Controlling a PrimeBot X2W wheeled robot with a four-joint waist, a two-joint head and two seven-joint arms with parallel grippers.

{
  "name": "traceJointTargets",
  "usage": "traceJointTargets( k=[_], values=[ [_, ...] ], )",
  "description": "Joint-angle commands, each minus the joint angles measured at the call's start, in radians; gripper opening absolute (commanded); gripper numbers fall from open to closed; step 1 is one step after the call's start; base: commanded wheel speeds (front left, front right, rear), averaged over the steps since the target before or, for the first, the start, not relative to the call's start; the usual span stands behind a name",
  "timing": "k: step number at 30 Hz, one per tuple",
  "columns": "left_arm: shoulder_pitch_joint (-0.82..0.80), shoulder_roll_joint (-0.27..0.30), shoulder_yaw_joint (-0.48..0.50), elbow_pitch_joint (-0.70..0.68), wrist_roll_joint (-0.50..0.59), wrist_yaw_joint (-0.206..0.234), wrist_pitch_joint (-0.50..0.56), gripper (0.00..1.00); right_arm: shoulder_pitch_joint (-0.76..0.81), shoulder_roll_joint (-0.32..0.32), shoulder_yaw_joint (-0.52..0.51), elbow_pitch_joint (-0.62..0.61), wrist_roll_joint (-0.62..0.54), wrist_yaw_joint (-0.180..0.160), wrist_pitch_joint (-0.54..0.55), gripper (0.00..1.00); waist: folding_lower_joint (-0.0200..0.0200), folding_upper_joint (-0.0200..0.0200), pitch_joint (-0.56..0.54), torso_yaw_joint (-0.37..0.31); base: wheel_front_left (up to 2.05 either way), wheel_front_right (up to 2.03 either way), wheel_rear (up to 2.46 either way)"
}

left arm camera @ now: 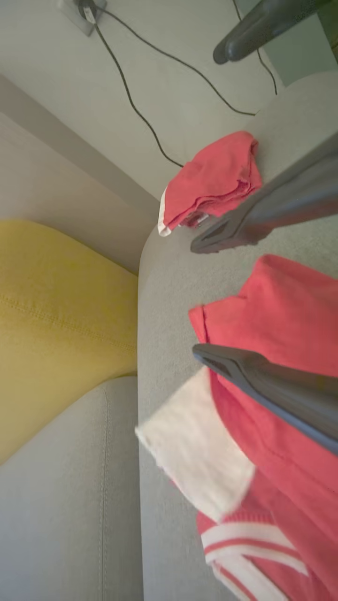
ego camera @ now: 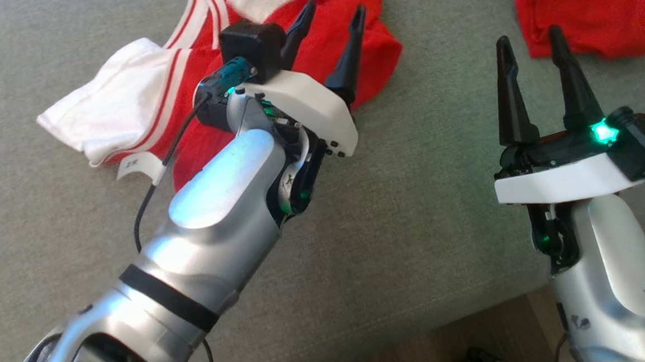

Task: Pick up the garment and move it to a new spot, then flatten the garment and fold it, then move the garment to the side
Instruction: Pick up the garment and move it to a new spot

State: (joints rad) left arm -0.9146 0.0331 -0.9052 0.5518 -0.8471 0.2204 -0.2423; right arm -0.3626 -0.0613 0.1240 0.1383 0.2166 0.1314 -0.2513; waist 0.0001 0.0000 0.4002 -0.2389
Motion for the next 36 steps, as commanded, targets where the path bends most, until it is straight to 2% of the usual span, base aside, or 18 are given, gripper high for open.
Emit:
traceJointTargets(
  k=[1, 5, 13, 20, 26, 31, 36],
  values=[
    [-0.055, 0.017, 0.015, -0.012, -0.01, 0.008, -0.016, 1.0, -0.021, 0.011, 0.012, -0.037, 0.009, -0.001, -0.01, 1.0, -0.0001, 0.0, -0.013, 0.019, 0.0, 0.0, 0.0],
    [-0.063, 0.017, 0.044, -0.015, -0.008, 0.013, -0.019, 1.0, -0.014, 0.011, 0.006, -0.039, 0.006, -0.001, -0.01, 1.0, -0.0001, 0.0, -0.03, 0.049, 0.0, 0.0, 0.0],
    [0.011, 0.026, 0.241, -0.084, 0.135, 0.002, -0.019, 1.0, 0.016, 0.007, -0.014, -0.03, -0.035, -0.001, -0.01, 1.0, -0.0001, 0.0, -0.105, 0.159, 0.0, 0.0, 0.0],
    [0.176, 0.087, 0.407, -0.165, 0.238, -0.031, -0.019, 1.0, 0.061, -0.02, -0.032, -0.015, -0.052, -0.001, -0.01, 1.0, -0.0001, 0.0, -0.179, 0.243, 0.0, 0.0, 0.0],
    [0.366, 0.112, 0.506, -0.23, 0.288, -0.066, -0.019, 1.0, 0.107, -0.035, -0.052, -0.006, -0.055, -0.001, -0.01, 1.0, -0.0001, 0.0, -0.218, 0.288, 0.0, 0.0, 0.0],
    [0.522, 0.101, 0.579, -0.277, 0.334, -0.107, -0.019, 1.0, 0.15, -0.037, -0.071, 0.004, -0.055, -0.001, -0.006, 1.0, -0.0001, 0.0, -0.243, 0.307, 0.0, 0.0, 0.0],
    [0.642, 0.059, 0.645, -0.312, 0.386, -0.144, -0.019, 1.0, 0.186, -0.032, -0.074, 0.013, -0.055, -0.001, 0.002, 1.0, -0.0001, 0.0, -0.261, 0.314, 0.0, 0.0, 0.0]
  ],
)
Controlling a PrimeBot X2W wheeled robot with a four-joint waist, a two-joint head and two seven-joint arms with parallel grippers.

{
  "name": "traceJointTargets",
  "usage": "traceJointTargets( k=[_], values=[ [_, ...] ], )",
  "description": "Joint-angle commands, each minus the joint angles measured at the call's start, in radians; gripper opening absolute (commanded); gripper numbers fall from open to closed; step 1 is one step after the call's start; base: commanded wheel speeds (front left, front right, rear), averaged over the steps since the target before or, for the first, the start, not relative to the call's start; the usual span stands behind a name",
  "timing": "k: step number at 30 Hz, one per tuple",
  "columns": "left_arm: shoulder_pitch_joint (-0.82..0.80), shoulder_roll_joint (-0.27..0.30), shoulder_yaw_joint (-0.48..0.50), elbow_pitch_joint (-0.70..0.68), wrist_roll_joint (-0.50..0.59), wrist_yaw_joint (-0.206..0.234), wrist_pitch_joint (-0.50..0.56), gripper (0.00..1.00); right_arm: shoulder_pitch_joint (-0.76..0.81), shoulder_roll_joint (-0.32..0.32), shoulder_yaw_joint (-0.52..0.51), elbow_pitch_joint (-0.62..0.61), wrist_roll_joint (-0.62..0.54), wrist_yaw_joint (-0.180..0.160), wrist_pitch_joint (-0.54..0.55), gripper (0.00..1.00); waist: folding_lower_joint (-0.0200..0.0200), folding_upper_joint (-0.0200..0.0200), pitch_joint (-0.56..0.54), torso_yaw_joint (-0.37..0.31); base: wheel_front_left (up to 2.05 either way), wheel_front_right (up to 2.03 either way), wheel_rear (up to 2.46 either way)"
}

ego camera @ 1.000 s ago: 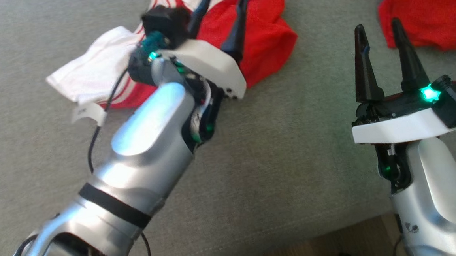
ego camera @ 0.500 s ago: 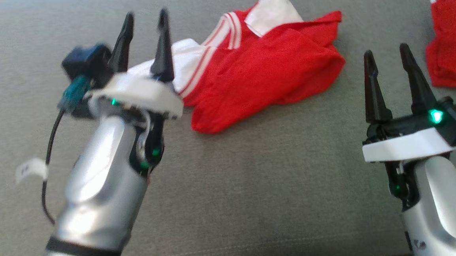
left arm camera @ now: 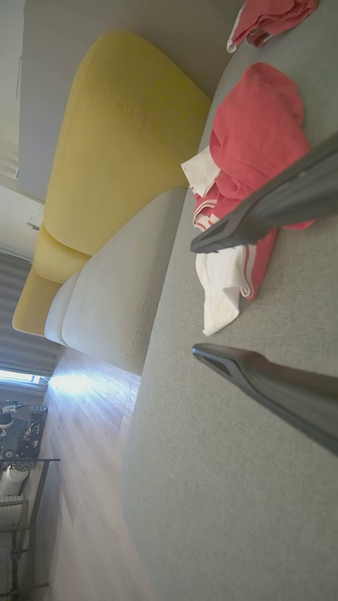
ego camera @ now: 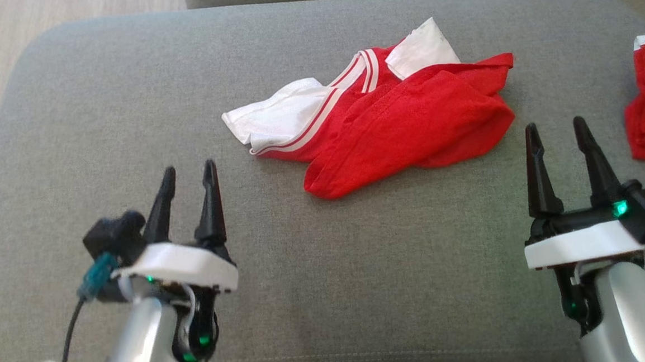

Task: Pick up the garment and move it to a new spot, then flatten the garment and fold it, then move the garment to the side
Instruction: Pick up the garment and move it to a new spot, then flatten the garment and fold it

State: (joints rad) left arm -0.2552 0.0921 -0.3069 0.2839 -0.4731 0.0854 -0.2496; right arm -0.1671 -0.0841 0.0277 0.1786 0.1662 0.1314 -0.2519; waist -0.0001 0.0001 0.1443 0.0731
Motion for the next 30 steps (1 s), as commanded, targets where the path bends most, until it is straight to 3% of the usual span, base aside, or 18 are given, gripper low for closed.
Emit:
traceJointTargets(
  k=[1, 9, 17, 30],
  values=[
    [0.001, -0.01, 0.059, -0.05, 0.016, -0.017, -0.012, 1.0, -0.006, -0.007, 0.024, -0.026, -0.005, -0.001, 0.004, 1.0, 0.0001, -0.0001, -0.006, 0.002, 0.0, 0.0, 0.0],
    [0.057, -0.041, 0.118, -0.085, 0.032, -0.051, -0.012, 1.0, 0.005, -0.002, 0.036, -0.026, -0.008, -0.001, 0.015, 1.0, 0.0001, -0.0001, -0.015, 0.012, 0.0, 0.0, 0.0],
    [0.059, -0.042, 0.103, -0.097, 0.012, -0.042, -0.012, 1.0, -0.006, -0.008, 0.069, -0.034, -0.009, -0.001, 0.022, 1.0, 0.0001, -0.0001, -0.022, 0.023, 0.0, 0.0, 0.0],
    [0.058, -0.042, 0.066, -0.095, -0.015, -0.029, -0.012, 1.0, -0.085, -0.047, 0.35, -0.01, 0.017, -0.001, 0.08, 1.0, 0.0001, -0.0001, 0.007, 0.092, 0.0, 0.0, 0.0]
  ],
)
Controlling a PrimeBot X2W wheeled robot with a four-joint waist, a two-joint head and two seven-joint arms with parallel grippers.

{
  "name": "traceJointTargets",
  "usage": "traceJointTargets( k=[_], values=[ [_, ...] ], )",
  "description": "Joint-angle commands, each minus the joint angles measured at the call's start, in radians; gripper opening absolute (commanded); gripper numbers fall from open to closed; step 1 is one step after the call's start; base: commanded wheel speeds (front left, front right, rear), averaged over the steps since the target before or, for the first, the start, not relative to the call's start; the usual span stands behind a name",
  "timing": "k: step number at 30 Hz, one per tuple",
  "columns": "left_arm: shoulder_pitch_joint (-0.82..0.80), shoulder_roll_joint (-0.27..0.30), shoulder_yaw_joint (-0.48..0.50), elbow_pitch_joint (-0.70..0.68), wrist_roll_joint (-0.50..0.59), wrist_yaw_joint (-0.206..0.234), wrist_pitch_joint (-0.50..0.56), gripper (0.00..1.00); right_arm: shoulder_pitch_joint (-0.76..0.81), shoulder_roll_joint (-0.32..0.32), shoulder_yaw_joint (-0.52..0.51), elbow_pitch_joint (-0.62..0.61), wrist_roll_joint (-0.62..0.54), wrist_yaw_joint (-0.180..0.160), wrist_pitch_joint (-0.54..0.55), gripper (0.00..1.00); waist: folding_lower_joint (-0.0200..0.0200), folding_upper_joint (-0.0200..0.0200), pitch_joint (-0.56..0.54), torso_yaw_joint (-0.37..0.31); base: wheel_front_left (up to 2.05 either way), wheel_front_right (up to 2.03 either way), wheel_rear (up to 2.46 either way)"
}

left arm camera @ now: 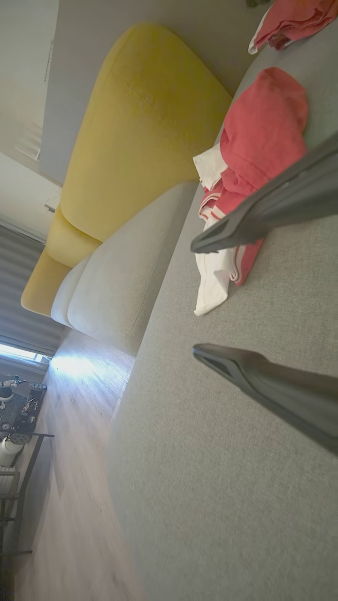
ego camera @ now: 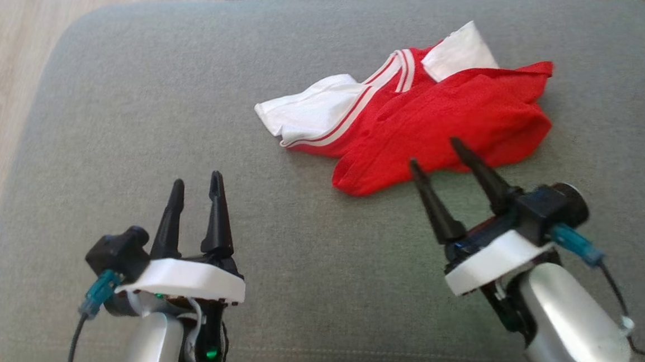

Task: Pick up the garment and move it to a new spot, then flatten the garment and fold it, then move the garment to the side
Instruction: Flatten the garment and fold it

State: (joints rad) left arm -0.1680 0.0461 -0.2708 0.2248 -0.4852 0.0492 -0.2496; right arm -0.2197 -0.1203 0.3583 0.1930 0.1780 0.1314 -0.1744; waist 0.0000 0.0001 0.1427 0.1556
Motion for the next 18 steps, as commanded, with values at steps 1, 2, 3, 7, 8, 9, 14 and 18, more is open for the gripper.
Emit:
traceJointTargets(
  k=[1, 2, 3, 7, 8, 9, 14, 18],
  values=[
    [-0.029, 0.004, 0.027, -0.036, -0.005, 0.009, -0.012, 1.0, -0.04, -0.016, 0.041, -0.011, 0.009, -0.001, 0.012, 1.0, 0.0, -0.0001, 0.013, 0.016, 0.0, 0.0, 0.0],
    [-0.03, 0.004, 0.024, -0.035, -0.007, 0.01, -0.012, 1.0, -0.047, -0.022, 0.063, 0.003, 0.011, -0.001, 0.021, 1.0, 0.0, -0.0001, 0.017, 0.024, 0.0, 0.0, 0.0],
    [-0.03, 0.004, 0.024, -0.035, -0.007, 0.01, -0.012, 1.0, -0.047, -0.022, 0.063, 0.003, 0.011, -0.001, 0.021, 1.0, 0.0, -0.0001, 0.017, 0.024, 0.0, 0.0, 0.0],
    [-0.038, 0.004, 0.01, -0.037, -0.019, 0.016, -0.012, 1.0, -0.096, -0.045, 0.142, 0.084, 0.028, -0.001, 0.061, 1.0, 0.0, -0.0001, 0.046, 0.06, 0.0, 0.0, 0.0],
    [-0.04, 0.004, 0.007, -0.036, -0.021, 0.017, -0.012, 1.0, -0.107, -0.046, 0.154, 0.102, 0.03, -0.001, 0.067, 1.0, 0.0, -0.0001, 0.051, 0.066, 0.0, 0.0, 0.0],
    [-0.042, 0.004, 0.005, -0.035, -0.023, 0.017, -0.012, 1.0, -0.119, -0.047, 0.167, 0.12, 0.032, -0.001, 0.073, 1.0, 0.0, -0.0001, 0.056, 0.072, 0.0, 0.0, 0.0],
    [-0.054, 0.004, -0.009, -0.034, -0.035, 0.023, -0.012, 1.0, -0.181, -0.044, 0.204, 0.223, 0.027, -0.001, 0.081, 1.0, 0.0, -0.0001, 0.077, 0.101, 0.0, 0.0, 0.0],
    [-0.063, 0.004, -0.021, -0.04, -0.045, 0.029, -0.012, 1.0, -0.226, -0.029, 0.213, 0.312, 0.013, -0.001, 0.074, 1.0, 0.0, -0.0001, 0.091, 0.122, 0.0, 0.0, 0.0]
  ],
)
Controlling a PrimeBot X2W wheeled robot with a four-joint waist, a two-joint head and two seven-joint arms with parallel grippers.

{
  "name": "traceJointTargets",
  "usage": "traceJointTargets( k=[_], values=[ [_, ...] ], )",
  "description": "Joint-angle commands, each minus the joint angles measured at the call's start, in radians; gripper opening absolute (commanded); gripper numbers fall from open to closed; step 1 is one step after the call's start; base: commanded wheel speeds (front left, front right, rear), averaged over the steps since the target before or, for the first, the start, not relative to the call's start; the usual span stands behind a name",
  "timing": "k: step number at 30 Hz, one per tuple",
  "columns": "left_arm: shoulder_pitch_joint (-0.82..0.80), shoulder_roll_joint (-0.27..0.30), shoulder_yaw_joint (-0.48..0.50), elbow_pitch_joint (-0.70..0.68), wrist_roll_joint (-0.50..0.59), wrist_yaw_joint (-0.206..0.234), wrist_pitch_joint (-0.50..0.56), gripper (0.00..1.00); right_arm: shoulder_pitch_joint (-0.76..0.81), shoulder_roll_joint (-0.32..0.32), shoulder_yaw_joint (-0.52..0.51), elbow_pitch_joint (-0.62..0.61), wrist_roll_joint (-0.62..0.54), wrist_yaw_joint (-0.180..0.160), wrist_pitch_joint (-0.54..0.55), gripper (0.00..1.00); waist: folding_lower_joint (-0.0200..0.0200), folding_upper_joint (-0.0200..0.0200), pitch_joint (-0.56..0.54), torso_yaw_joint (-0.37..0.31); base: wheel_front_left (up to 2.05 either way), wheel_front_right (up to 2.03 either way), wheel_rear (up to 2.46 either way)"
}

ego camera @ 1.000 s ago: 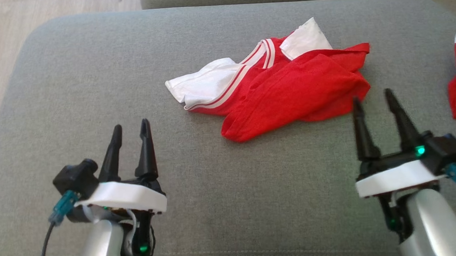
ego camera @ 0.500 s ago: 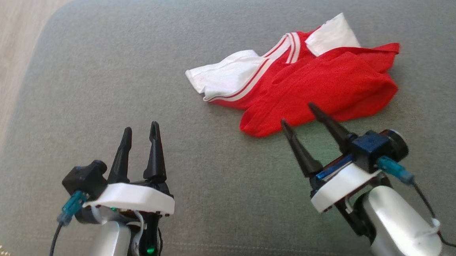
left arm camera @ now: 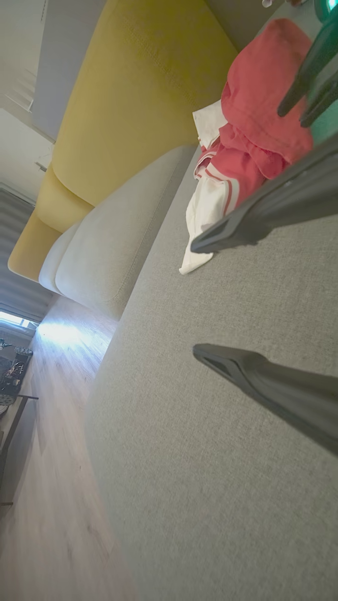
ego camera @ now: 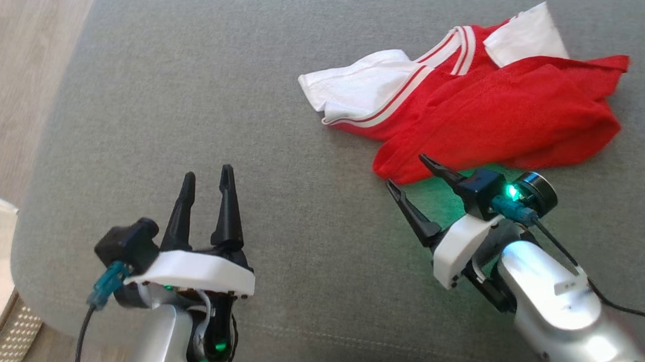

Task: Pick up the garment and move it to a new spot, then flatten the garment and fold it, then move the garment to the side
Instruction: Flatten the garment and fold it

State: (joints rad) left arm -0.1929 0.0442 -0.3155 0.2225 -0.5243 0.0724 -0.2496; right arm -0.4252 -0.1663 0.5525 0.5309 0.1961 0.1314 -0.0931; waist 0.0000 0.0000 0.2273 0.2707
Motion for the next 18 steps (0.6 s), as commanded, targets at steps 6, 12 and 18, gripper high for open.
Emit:
traceJointTargets(
  k=[6, 12, 18],
  values=[
    [-0.047, 0.006, 0.01, -0.044, -0.017, 0.013, -0.012, 1.0, -0.07, 0.031, 0.011, 0.083, -0.019, -0.001, -0.017, 1.0, 0.0, 0.0, 0.027, 0.032, 0.0, 0.0, 0.0],
    [-0.051, 0.006, -0.004, -0.049, -0.028, 0.021, -0.012, 1.0, -0.11, 0.047, 0.016, 0.181, -0.03, -0.001, -0.038, 1.0, 0.0, 0.0, 0.041, 0.051, 0.0, 0.0, 0.0],
    [-0.048, 0.006, -0.006, -0.052, -0.032, 0.031, -0.012, 1.0, -0.143, 0.061, 0.009, 0.253, -0.029, -0.001, -0.066, 0.0, 0.0, 0.0, 0.038, 0.047, 0.0, 0.0, 0.0]
  ],
)
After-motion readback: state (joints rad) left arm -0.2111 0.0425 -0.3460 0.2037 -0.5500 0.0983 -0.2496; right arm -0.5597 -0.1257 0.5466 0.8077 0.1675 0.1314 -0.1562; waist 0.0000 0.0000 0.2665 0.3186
